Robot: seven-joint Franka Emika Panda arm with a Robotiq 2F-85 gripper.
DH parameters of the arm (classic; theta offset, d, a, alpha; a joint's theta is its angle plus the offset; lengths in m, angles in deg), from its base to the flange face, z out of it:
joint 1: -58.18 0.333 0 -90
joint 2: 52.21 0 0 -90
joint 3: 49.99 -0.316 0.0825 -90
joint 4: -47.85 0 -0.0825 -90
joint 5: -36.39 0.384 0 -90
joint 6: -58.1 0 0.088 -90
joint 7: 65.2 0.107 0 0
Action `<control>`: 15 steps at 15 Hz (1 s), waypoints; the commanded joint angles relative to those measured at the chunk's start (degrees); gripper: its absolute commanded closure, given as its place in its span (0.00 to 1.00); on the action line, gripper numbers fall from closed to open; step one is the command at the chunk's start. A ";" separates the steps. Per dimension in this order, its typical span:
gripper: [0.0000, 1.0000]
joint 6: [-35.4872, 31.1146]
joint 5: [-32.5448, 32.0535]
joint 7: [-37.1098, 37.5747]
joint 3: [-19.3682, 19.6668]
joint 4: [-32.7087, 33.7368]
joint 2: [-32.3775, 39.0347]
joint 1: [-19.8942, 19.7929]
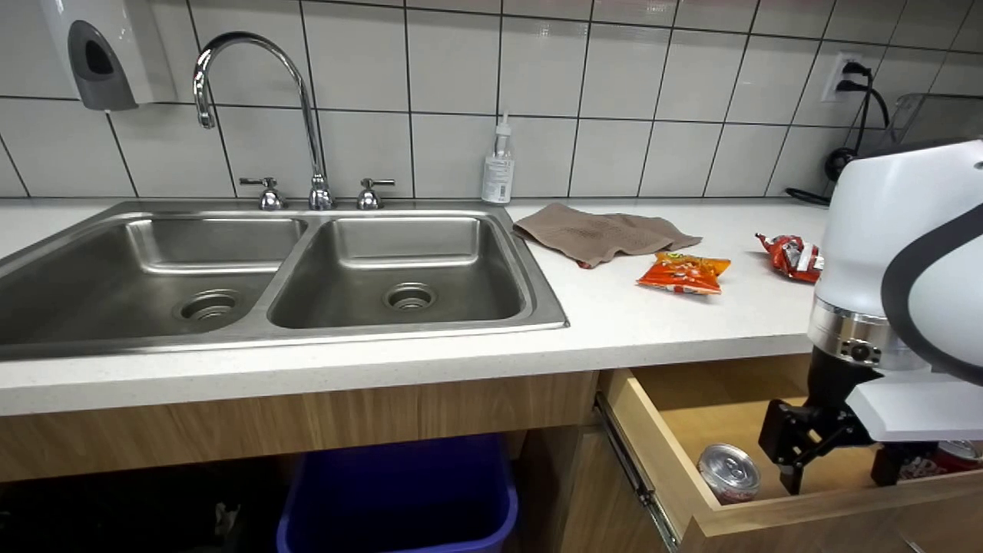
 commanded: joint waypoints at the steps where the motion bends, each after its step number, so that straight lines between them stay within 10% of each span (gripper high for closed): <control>1: 0.00 1.30 3.96 -0.11 -3.11 -2.04 -4.32 -1.83; 15: 0.00 2.22 9.45 -0.90 -9.54 -0.21 -17.13 -5.47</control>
